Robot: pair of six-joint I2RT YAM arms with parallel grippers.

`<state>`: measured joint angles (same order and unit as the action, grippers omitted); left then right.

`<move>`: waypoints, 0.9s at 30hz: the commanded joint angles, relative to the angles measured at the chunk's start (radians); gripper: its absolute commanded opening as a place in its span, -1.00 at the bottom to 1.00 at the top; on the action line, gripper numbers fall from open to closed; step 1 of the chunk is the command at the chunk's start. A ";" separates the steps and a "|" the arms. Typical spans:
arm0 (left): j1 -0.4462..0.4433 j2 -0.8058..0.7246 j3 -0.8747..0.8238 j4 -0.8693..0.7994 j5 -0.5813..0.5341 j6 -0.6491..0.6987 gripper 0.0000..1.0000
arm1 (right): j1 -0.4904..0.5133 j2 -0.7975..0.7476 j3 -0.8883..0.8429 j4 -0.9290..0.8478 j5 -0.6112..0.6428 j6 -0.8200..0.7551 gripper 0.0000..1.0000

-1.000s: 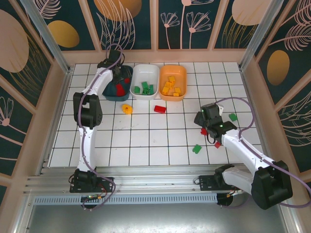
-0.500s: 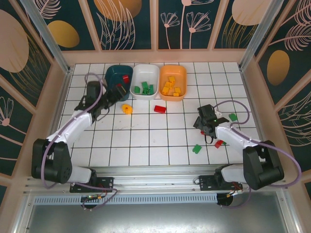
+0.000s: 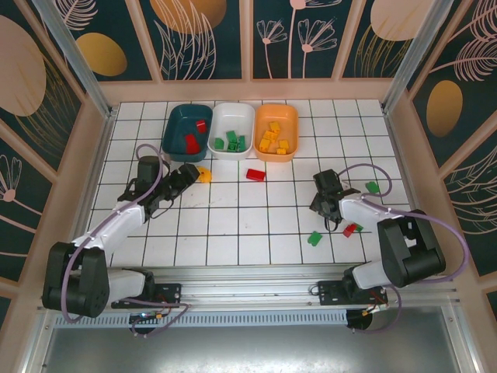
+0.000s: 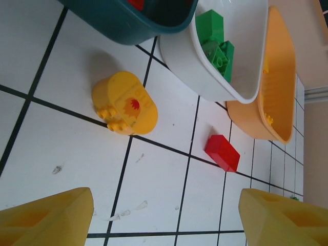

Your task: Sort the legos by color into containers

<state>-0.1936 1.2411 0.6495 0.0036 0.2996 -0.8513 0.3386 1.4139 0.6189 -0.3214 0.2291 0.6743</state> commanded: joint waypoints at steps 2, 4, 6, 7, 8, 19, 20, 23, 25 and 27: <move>0.002 -0.073 0.040 -0.049 -0.109 0.019 0.50 | -0.004 0.009 -0.001 0.036 -0.030 -0.023 -0.19; 0.003 -0.111 0.047 -0.075 -0.160 0.023 0.53 | -0.004 -0.003 0.007 0.036 -0.026 -0.031 -0.30; 0.002 -0.158 0.043 -0.087 -0.200 0.021 0.57 | -0.005 -0.020 0.019 0.037 -0.027 -0.040 -0.36; 0.002 -0.173 0.040 -0.094 -0.213 0.020 0.57 | -0.003 -0.027 0.024 0.038 -0.027 -0.043 -0.37; 0.003 -0.186 0.038 -0.101 -0.226 0.021 0.57 | -0.001 -0.036 0.033 0.038 -0.028 -0.045 -0.38; 0.049 -0.144 0.023 -0.248 -0.352 -0.005 0.81 | 0.282 0.071 0.333 0.086 0.001 -0.028 -0.38; 0.060 -0.135 0.012 -0.252 -0.342 -0.008 0.86 | 0.315 0.117 0.389 0.099 -0.002 -0.037 -0.38; 0.109 -0.119 -0.041 -0.231 -0.238 -0.016 0.87 | 0.403 0.308 0.603 0.139 -0.023 -0.088 -0.39; 0.123 -0.120 -0.085 -0.205 -0.174 -0.023 0.87 | 0.442 0.428 0.742 0.154 -0.044 -0.120 -0.40; 0.125 -0.130 -0.119 -0.189 -0.129 -0.015 0.87 | 0.467 0.539 0.867 0.183 -0.078 -0.160 -0.40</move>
<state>-0.0734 1.1133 0.5682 -0.1940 0.0734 -0.8623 0.7776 1.8458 1.3727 -0.1894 0.1822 0.5804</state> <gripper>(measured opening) 0.936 0.395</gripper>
